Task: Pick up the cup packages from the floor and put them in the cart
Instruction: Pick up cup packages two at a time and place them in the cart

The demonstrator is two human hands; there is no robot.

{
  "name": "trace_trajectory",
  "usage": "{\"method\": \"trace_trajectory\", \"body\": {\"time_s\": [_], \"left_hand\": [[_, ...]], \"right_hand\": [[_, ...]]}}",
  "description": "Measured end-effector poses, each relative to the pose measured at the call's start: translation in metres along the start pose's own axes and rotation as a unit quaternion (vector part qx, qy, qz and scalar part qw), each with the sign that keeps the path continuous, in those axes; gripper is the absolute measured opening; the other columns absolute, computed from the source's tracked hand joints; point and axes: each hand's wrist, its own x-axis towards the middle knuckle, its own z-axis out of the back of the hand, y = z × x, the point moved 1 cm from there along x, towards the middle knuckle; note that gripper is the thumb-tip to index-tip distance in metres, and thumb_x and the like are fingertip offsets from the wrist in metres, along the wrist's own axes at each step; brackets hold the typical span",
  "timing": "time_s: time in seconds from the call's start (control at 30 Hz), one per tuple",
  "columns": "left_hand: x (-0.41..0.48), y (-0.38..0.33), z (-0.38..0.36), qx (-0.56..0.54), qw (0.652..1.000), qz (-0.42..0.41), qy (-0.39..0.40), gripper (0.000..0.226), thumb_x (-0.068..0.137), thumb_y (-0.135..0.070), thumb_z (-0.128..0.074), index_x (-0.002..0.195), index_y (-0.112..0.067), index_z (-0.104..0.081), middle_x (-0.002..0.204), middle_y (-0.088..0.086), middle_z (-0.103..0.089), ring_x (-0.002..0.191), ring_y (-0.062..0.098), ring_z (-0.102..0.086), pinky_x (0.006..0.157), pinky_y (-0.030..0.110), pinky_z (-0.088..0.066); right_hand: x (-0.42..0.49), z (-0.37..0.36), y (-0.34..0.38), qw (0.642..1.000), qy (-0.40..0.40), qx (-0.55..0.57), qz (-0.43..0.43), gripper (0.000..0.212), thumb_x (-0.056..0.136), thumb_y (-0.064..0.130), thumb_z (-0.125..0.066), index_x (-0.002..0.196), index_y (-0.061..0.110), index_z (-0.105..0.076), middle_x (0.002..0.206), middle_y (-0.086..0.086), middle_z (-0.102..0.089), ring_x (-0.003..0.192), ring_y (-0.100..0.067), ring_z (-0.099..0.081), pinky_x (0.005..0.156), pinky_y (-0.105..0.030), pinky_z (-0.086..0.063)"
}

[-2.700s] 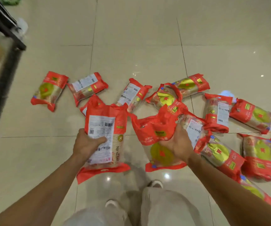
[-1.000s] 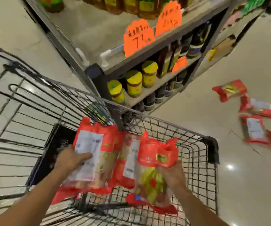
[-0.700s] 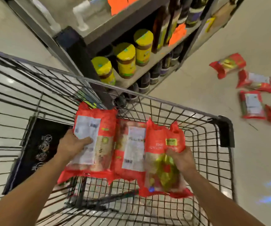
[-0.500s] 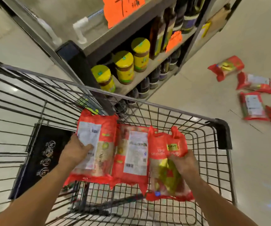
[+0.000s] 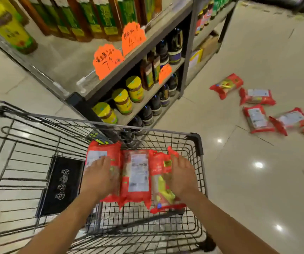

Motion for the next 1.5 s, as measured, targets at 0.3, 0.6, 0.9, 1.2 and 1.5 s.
{"method": "trace_trajectory", "body": {"time_s": [0.3,0.6,0.9,1.2,1.5], "left_hand": [[-0.108,-0.307,0.126,0.113,0.941,-0.24,-0.21,0.076,0.085,-0.054,-0.057,0.147,-0.011,-0.048,0.148,0.013,-0.054,0.133,0.035,-0.052,0.108,0.052,-0.041],[-0.197,-0.583,0.108,0.137,0.867,-0.427,-0.217,0.077,0.078,-0.053,-0.065,0.14,-0.009,-0.056,0.141,0.018,-0.059,0.129,0.04,-0.055,0.107,0.058,-0.044],[-0.174,-0.722,0.095,0.136,0.837,-0.489,-0.204,0.079,0.081,-0.049,-0.065,0.146,-0.007,-0.05,0.15,0.019,-0.052,0.138,0.041,-0.047,0.112,0.061,-0.036],[-0.031,-0.818,0.095,0.109,0.859,-0.478,-0.149,0.075,0.08,-0.05,-0.071,0.139,-0.004,-0.059,0.146,0.021,-0.056,0.136,0.043,-0.052,0.11,0.063,-0.041],[0.11,-0.899,0.105,0.143,0.885,-0.434,-0.093,0.078,0.081,-0.049,-0.066,0.144,-0.006,-0.053,0.149,0.022,-0.052,0.134,0.043,-0.052,0.111,0.06,-0.039]], "right_hand": [[-0.113,0.235,-0.101,0.971,-0.195,-0.117,0.077,0.08,0.094,0.062,-0.05,0.159,0.021,-0.029,0.164,-0.015,-0.032,0.151,-0.036,-0.029,0.122,-0.057,-0.019],[-0.241,0.354,-0.36,0.944,-0.279,-0.103,-0.144,0.088,0.081,0.062,-0.068,0.153,0.018,-0.043,0.153,-0.018,-0.049,0.142,-0.04,-0.044,0.114,-0.06,-0.033],[-0.216,0.405,-0.474,0.931,-0.266,-0.126,-0.218,0.087,0.068,0.065,-0.077,0.137,0.013,-0.063,0.133,-0.021,-0.066,0.124,-0.042,-0.062,0.102,-0.061,-0.047],[-0.068,0.473,-0.532,0.939,-0.256,-0.139,-0.184,0.082,0.085,0.062,-0.063,0.151,0.014,-0.046,0.15,-0.019,-0.053,0.141,-0.039,-0.048,0.115,-0.059,-0.036],[0.065,0.523,-0.614,0.957,-0.183,-0.117,-0.191,0.084,0.095,0.068,-0.031,0.16,0.015,-0.026,0.162,-0.017,-0.037,0.148,-0.037,-0.034,0.12,-0.056,-0.026]]}}
